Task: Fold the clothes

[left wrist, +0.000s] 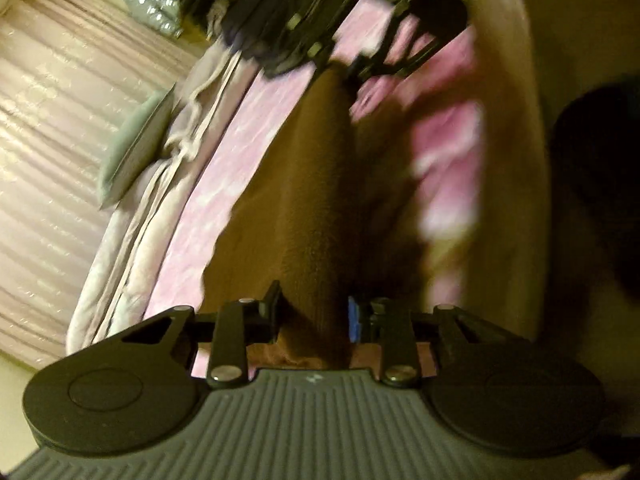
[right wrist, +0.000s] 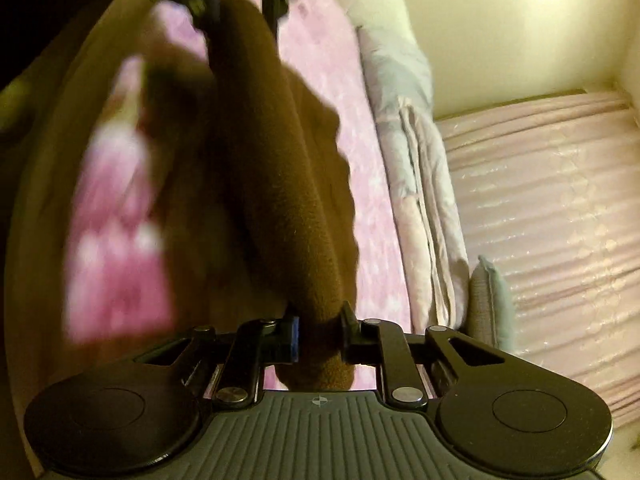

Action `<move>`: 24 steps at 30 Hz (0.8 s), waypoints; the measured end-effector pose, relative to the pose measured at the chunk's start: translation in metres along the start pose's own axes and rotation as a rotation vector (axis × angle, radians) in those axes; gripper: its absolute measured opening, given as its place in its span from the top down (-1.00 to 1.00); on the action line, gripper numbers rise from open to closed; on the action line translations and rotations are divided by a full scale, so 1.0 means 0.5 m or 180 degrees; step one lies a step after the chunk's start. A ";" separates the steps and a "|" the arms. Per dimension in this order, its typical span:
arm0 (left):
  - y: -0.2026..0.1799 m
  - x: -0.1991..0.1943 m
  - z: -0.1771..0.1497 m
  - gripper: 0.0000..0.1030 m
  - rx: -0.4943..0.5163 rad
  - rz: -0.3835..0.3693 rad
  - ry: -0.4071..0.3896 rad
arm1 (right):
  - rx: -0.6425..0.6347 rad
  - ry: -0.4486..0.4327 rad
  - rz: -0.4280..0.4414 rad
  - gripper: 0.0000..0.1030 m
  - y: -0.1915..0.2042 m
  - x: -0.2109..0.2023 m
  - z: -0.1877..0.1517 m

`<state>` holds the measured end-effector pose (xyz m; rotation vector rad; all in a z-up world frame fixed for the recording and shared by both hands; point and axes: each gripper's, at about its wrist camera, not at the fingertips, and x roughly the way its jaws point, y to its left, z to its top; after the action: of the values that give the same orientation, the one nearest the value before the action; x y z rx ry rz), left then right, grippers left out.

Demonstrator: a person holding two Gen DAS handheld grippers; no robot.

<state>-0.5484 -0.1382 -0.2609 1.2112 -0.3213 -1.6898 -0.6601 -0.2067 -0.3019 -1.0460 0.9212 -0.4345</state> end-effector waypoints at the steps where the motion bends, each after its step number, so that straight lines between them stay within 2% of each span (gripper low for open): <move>1: -0.020 0.001 0.034 0.48 -0.0057 -0.0026 -0.0040 | -0.0015 0.0077 -0.0015 0.67 -0.004 -0.003 -0.022; 5: -0.093 0.020 0.160 0.48 -0.0220 -0.0120 -0.0171 | 0.0025 0.0380 -0.0073 0.66 -0.019 0.011 -0.101; 8: -0.128 0.057 0.221 0.42 -0.0315 -0.0206 -0.0211 | 0.0102 0.0614 -0.0028 0.63 -0.016 0.032 -0.155; 12: -0.138 0.059 0.229 0.27 -0.0458 -0.0373 -0.0267 | 0.0370 0.0950 -0.0029 0.20 0.000 0.040 -0.185; 13: -0.133 0.050 0.219 0.23 -0.0497 -0.0422 -0.0303 | 0.0556 0.0988 -0.0079 0.11 -0.007 0.031 -0.184; 14: -0.119 0.048 0.204 0.20 -0.0542 -0.0472 -0.0347 | 0.0742 0.1025 -0.0130 -0.16 -0.013 0.022 -0.184; 15: -0.110 0.031 0.187 0.18 -0.0601 -0.0515 -0.0409 | 0.0929 0.1062 -0.0181 -0.30 -0.020 0.012 -0.184; 18: -0.074 -0.014 0.132 0.11 -0.0839 -0.0574 -0.0518 | 0.1678 0.1142 -0.0284 -0.31 -0.053 -0.016 -0.173; 22: -0.034 -0.053 0.060 0.11 -0.1024 -0.0374 -0.0503 | 0.3263 0.0992 -0.0249 -0.31 -0.091 -0.077 -0.139; 24: -0.009 -0.055 0.028 0.11 -0.1112 -0.0283 -0.0410 | 0.3938 0.0859 -0.0157 -0.31 -0.089 -0.105 -0.125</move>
<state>-0.5623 -0.1177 -0.2416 0.8719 -0.0447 -1.8151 -0.7361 -0.2248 -0.2518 0.1299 0.6547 -1.0237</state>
